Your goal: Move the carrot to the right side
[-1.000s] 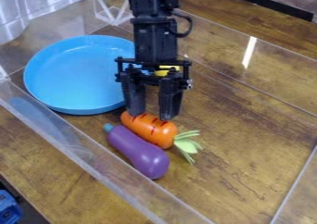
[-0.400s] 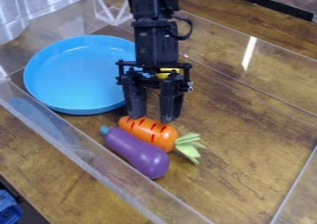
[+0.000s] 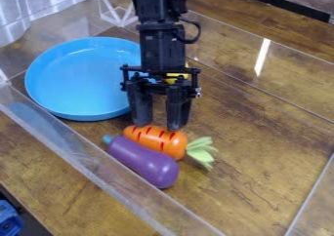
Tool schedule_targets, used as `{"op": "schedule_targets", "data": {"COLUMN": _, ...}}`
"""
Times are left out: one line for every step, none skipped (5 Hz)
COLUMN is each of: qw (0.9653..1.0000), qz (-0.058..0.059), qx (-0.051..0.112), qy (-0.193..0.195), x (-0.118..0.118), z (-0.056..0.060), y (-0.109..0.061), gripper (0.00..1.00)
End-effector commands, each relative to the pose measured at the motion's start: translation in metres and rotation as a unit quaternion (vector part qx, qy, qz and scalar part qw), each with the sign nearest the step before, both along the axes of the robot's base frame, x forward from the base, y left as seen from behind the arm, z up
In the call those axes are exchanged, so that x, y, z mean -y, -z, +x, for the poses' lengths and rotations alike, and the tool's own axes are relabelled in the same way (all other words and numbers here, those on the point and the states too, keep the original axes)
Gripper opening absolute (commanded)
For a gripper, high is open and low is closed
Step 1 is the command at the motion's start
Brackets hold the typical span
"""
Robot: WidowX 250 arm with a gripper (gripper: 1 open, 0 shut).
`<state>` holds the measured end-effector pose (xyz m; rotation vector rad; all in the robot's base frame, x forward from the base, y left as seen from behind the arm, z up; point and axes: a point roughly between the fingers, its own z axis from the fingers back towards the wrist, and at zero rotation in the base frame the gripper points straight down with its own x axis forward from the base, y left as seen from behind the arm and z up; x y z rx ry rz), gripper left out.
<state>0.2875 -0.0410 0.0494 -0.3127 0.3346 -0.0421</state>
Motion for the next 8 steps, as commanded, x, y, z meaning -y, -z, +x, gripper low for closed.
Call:
{"op": "schedule_targets", "data": {"qw": 0.9999, "qz": 0.003, "qx": 0.011, "qy": -0.005, "x": -0.004, "z": 0.002, "y": -0.005, "gripper": 1.0}}
{"op": "schedule_targets", "data": {"qw": 0.9999, "qz": 0.006, "qx": 0.01, "qy": -0.004, "x": -0.004, "z": 0.003, "y": -0.003, "gripper": 1.0}}
{"op": "schedule_targets", "data": {"qw": 0.9999, "qz": 0.004, "qx": 0.011, "qy": -0.004, "x": 0.0, "z": 0.005, "y": 0.001, "gripper": 1.0}}
{"op": "schedule_targets", "data": {"qw": 0.9999, "qz": 0.001, "qx": 0.012, "qy": -0.004, "x": 0.003, "z": 0.007, "y": 0.005, "gripper": 1.0}}
{"op": "schedule_targets", "data": {"qw": 0.9999, "qz": -0.001, "qx": 0.013, "qy": -0.005, "x": 0.006, "z": 0.009, "y": 0.008, "gripper": 1.0}}
{"op": "schedule_targets", "data": {"qw": 0.9999, "qz": -0.003, "qx": 0.014, "qy": -0.006, "x": 0.009, "z": 0.011, "y": 0.012, "gripper": 1.0}}
{"op": "schedule_targets", "data": {"qw": 0.9999, "qz": -0.004, "qx": 0.014, "qy": -0.007, "x": 0.013, "z": 0.013, "y": 0.015, "gripper": 1.0}}
{"op": "schedule_targets", "data": {"qw": 0.9998, "qz": -0.005, "qx": 0.016, "qy": -0.007, "x": 0.018, "z": 0.013, "y": 0.018, "gripper": 1.0}}
